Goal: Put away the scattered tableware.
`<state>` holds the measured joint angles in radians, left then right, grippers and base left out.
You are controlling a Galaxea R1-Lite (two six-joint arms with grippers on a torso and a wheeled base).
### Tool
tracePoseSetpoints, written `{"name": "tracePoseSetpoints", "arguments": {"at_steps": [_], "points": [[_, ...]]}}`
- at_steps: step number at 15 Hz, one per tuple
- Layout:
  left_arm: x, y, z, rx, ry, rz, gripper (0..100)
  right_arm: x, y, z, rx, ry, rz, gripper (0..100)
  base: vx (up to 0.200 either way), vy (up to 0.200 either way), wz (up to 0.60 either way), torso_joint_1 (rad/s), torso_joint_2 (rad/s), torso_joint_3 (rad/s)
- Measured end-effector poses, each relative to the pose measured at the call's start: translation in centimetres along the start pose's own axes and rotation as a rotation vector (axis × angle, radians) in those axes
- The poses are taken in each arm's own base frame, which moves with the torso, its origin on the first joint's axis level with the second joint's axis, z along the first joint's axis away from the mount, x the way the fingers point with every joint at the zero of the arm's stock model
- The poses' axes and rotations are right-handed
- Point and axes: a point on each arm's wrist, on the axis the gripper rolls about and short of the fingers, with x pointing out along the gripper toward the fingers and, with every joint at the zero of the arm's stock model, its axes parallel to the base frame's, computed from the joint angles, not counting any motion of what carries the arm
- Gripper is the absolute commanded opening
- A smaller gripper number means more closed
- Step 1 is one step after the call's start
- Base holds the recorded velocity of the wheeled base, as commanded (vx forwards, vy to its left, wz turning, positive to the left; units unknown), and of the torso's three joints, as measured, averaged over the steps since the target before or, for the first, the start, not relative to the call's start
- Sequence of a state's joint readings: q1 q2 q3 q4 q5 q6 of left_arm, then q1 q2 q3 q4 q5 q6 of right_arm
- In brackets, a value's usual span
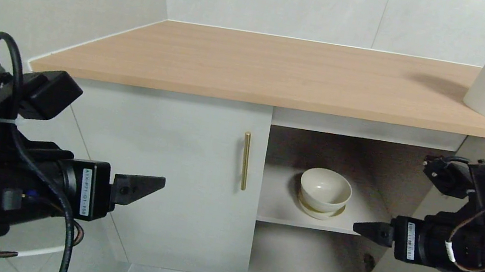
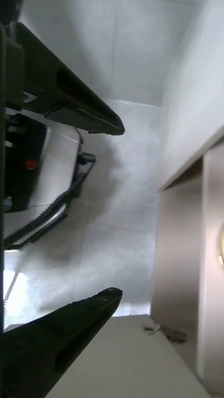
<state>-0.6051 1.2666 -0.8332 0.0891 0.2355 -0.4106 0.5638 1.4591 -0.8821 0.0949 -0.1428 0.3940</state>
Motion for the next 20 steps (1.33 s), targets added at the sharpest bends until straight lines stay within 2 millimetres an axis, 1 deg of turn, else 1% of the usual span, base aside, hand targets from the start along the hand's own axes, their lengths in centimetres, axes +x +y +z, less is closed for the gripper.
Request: {"name": "tracePoseSetpoints", "arguments": {"at_steps": [1,3,4,13,18,20], "points": [[0.0,0.0,0.0,0.0,0.001,0.001,100,-0.8,0.1,-0.2,-0.006,-0.011,0.015,100,0.0,0.0,0.0,0.0,0.0,0.0],[0.4,0.0,-0.1,0.003,0.011,0.009,100,-1.8,0.1,-0.4,-0.01,-0.029,0.033,100,-0.2,0.0,0.0,0.0,0.0,0.0],[0.7,-0.1,-0.2,0.005,0.019,0.014,100,-2.0,0.0,-0.5,-0.01,-0.032,0.036,100,-0.2,0.0,0.0,0.012,0.01,-0.002],[1.9,-0.3,-0.7,0.018,0.06,0.029,100,-1.8,0.0,-1.0,-0.017,-0.013,0.033,100,-0.2,0.0,0.0,0.003,0.0,0.001],[2.2,-0.4,-0.8,0.022,0.072,0.028,100,-1.8,0.0,-1.0,-0.022,-0.014,0.032,100,0.0,0.0,0.0,0.0,0.0,0.0],[2.3,-0.5,-0.8,0.023,0.073,0.027,100,-1.9,-0.2,-1.2,-0.045,0.011,0.02,100,0.0,0.0,0.0,0.0,0.0,0.0]]}}
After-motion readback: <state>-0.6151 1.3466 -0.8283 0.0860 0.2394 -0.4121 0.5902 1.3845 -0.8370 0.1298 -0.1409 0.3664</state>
